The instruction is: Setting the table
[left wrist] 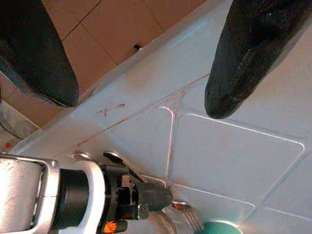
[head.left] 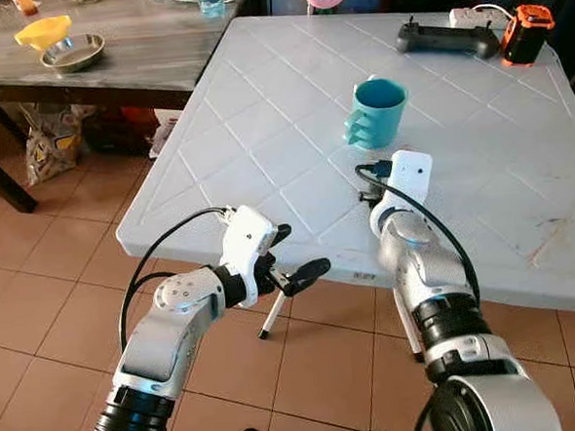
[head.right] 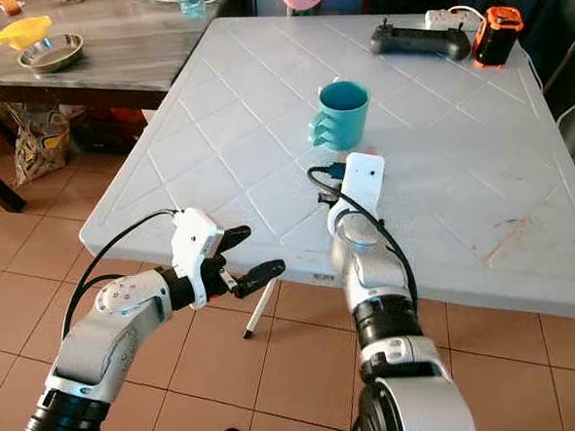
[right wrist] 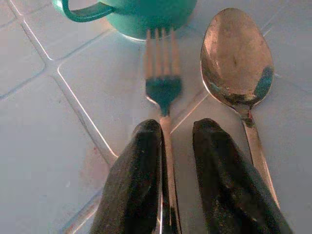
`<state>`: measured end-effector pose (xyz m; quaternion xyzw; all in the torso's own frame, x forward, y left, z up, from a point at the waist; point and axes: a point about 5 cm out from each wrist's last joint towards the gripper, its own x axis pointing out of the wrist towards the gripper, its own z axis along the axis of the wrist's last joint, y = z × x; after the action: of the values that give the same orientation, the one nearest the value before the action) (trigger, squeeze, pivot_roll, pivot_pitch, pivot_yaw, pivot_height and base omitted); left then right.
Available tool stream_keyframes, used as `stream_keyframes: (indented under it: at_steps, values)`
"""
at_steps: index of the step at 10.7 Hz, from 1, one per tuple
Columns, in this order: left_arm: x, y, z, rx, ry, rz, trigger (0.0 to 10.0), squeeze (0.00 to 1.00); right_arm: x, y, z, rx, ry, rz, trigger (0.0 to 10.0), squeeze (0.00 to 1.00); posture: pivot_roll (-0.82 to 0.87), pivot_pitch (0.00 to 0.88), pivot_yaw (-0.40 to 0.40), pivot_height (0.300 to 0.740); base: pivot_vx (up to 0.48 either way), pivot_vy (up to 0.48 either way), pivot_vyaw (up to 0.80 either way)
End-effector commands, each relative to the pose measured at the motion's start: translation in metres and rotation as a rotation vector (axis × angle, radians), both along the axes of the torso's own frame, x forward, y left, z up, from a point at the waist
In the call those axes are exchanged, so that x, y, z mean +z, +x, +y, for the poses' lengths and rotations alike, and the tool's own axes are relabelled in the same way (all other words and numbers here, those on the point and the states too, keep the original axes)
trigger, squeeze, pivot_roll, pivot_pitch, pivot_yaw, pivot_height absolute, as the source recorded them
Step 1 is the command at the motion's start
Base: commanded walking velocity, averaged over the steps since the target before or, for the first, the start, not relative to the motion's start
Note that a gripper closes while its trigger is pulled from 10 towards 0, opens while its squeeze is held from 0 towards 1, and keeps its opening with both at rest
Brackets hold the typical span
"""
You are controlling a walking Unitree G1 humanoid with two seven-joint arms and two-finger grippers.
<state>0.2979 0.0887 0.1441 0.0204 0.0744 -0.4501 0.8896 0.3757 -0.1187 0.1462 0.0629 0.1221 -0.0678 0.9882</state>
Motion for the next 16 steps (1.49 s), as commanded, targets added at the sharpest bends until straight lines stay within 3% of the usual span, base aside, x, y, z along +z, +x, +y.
stream_keyframes:
  at_steps: [1,8,12,16]
  values:
    - [-0.001,-0.002,0.000,-0.001,0.018,0.000,10.0,0.00,-0.041,-0.015,0.008,0.028,0.008,0.194,0.0,0.00,0.01,0.189,0.058,0.740,0.000,0.000,0.00]
    - [-0.006,0.000,0.000,0.014,0.061,0.008,10.0,0.00,-0.043,-0.024,0.011,0.049,0.079,0.195,0.0,0.00,0.00,0.192,0.066,0.740,0.000,0.000,0.00]
    - [-0.005,0.004,0.000,0.040,0.055,-0.003,10.0,0.00,-0.020,-0.026,0.020,0.109,-0.006,0.058,0.0,0.00,0.00,0.180,0.066,0.740,0.000,0.000,0.00]
    - [-0.004,0.009,-0.004,0.062,0.034,-0.020,10.0,0.00,0.004,-0.044,0.014,0.135,-0.119,-0.131,0.0,0.00,-0.02,0.164,0.065,0.740,0.000,0.000,0.00]
